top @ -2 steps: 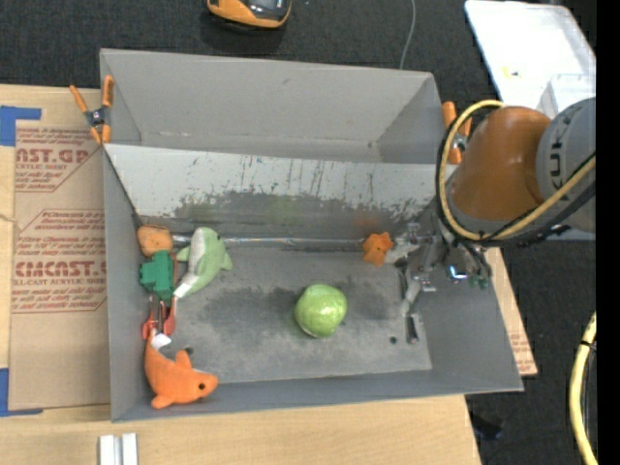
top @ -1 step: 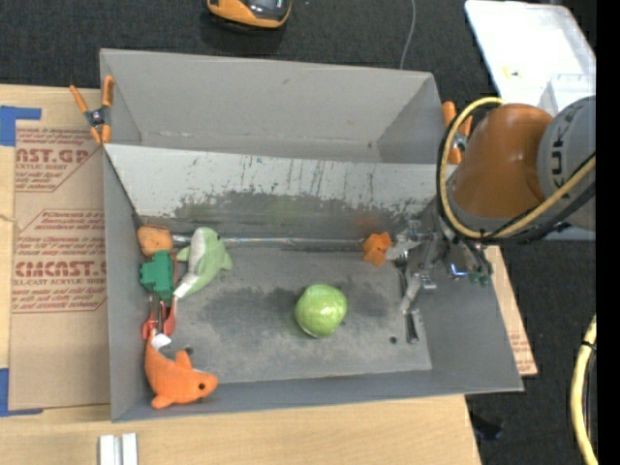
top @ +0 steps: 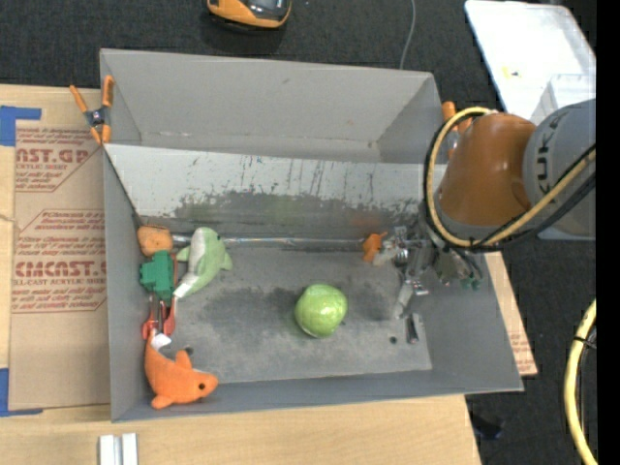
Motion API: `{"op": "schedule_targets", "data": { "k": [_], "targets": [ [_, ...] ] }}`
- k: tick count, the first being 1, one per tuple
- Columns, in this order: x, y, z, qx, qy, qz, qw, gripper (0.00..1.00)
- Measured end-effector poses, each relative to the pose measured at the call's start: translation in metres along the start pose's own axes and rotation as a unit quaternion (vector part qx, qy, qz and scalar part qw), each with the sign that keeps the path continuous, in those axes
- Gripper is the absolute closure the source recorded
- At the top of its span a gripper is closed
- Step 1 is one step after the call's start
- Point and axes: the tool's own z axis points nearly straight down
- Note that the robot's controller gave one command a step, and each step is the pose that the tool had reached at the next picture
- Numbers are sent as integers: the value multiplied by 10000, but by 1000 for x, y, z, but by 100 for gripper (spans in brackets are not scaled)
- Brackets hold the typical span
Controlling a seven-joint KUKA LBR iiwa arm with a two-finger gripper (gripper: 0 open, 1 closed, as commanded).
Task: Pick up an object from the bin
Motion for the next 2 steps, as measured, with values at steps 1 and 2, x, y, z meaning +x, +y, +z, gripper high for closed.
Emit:
{"op": "schedule_targets", "data": {
  "k": [1, 2],
  "targets": [
    [33, 11, 16, -7, 5, 738, 9973, 0],
    [47, -26, 36, -11, -12, 346, 9994, 0]
  ]
}}
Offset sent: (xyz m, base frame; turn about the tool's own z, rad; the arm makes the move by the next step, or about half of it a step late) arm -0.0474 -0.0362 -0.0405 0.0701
